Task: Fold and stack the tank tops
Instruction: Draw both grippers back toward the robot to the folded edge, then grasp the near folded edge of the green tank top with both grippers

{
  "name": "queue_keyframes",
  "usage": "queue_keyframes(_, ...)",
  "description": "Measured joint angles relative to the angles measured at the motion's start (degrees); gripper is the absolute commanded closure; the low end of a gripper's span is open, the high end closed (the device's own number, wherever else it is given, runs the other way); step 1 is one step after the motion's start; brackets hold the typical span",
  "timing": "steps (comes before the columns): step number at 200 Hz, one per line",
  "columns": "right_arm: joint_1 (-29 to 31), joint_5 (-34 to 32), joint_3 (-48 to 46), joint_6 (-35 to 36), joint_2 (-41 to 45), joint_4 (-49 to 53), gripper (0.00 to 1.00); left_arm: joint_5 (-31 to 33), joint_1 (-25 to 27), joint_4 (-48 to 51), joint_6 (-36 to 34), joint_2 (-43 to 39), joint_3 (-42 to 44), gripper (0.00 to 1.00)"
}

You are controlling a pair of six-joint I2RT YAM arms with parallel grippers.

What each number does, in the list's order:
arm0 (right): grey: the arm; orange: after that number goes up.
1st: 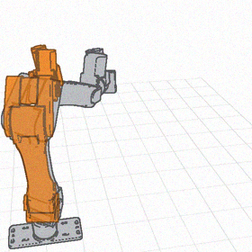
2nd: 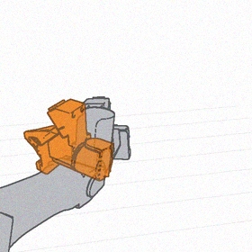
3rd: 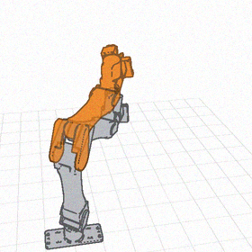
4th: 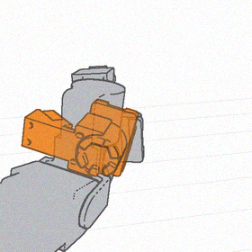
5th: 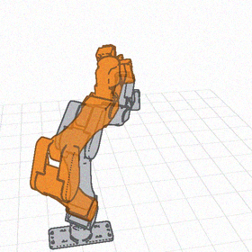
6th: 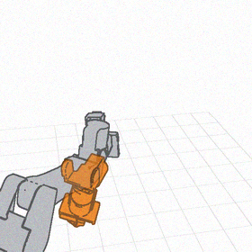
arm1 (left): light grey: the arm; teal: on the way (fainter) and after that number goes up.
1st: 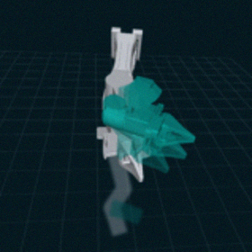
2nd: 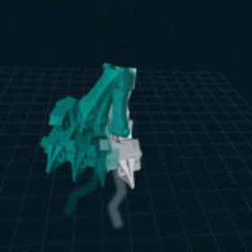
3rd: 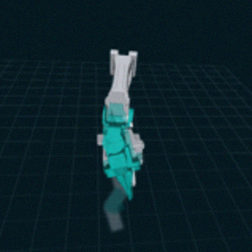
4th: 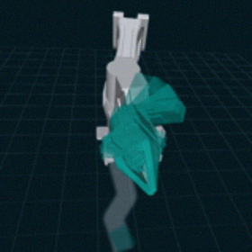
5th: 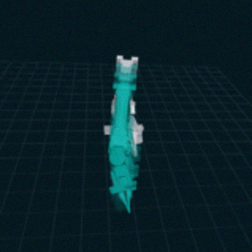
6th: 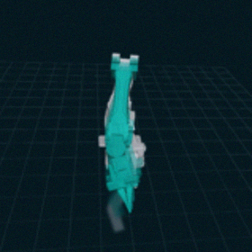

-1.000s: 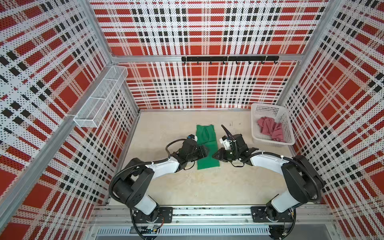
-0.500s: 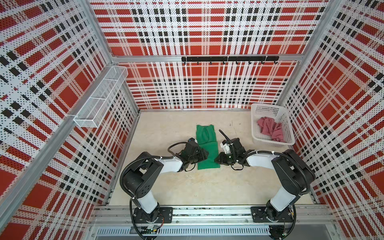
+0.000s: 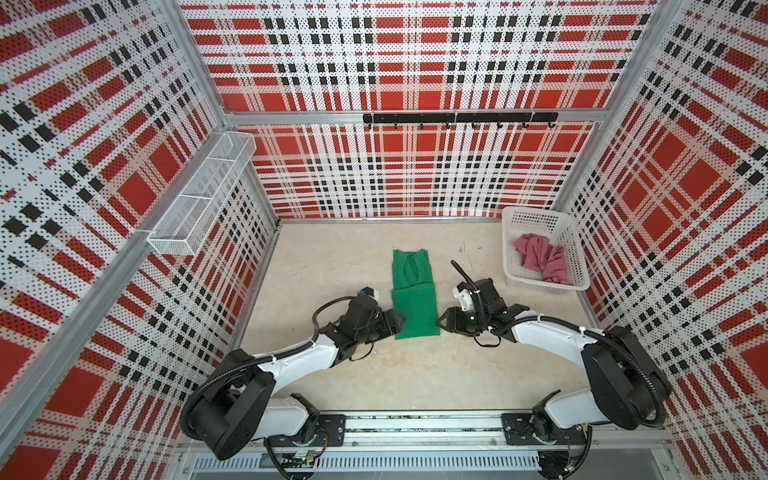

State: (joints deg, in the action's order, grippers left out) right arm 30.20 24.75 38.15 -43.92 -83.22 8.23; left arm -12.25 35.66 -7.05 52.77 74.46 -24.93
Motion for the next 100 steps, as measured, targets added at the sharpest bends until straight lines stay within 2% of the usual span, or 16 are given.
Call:
queue_keyframes(24, 0.0, 1.9, -4.1, -3.3, -0.1, -3.6, 0.5, -2.2, 0.8, -6.9, 6.5, -1.6, 6.8, 0.3)
queue_keyframes(62, 0.0, 3.6, -7.4, -7.4, -0.8, -10.4, 0.51, -2.6, 3.1, -15.1, 14.7, -0.2, 10.4, 0.38)
queue_keyframes(100, 0.0, 4.0, -8.9, -10.1, -2.8, -15.7, 0.53, -2.3, 3.4, -24.4, 19.7, 4.5, 12.1, 0.43)
